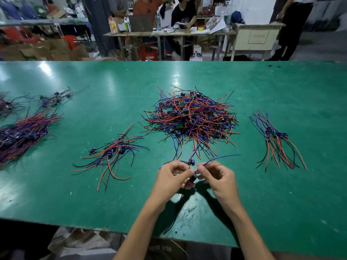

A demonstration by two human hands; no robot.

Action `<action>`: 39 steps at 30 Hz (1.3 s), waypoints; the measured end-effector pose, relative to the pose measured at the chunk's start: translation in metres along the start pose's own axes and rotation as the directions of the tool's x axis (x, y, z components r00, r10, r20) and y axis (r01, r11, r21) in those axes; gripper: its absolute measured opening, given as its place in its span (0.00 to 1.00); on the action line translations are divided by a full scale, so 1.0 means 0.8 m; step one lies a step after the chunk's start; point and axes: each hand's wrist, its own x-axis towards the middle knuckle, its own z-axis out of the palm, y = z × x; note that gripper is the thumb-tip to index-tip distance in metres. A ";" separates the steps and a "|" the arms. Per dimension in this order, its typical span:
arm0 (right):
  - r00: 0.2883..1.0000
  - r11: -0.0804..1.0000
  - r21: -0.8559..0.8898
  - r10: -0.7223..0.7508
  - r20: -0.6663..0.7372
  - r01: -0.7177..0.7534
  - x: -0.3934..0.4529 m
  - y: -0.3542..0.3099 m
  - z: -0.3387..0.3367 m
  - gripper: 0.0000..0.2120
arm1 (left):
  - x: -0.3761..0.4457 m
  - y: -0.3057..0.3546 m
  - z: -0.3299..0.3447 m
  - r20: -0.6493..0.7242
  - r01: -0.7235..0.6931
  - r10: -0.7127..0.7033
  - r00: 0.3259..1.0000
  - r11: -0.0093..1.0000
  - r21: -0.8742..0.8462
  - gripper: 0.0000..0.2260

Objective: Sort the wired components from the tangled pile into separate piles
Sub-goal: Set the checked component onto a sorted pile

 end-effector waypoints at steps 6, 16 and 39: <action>0.997 0.997 0.063 0.047 -0.065 -0.043 0.001 -0.005 -0.001 0.07 | -0.007 -0.004 -0.007 -0.002 0.087 -0.091 0.996 0.957 -0.276 0.06; 0.982 0.971 0.213 0.137 -0.130 -0.107 0.000 -0.013 0.000 0.09 | -0.026 -0.025 -0.051 -0.259 -0.001 -0.102 0.960 0.928 -0.372 0.18; 0.987 0.999 0.050 -0.005 -0.161 0.013 0.003 -0.003 -0.001 0.08 | 0.014 -0.007 0.021 0.138 -0.110 0.103 0.985 0.993 0.048 0.06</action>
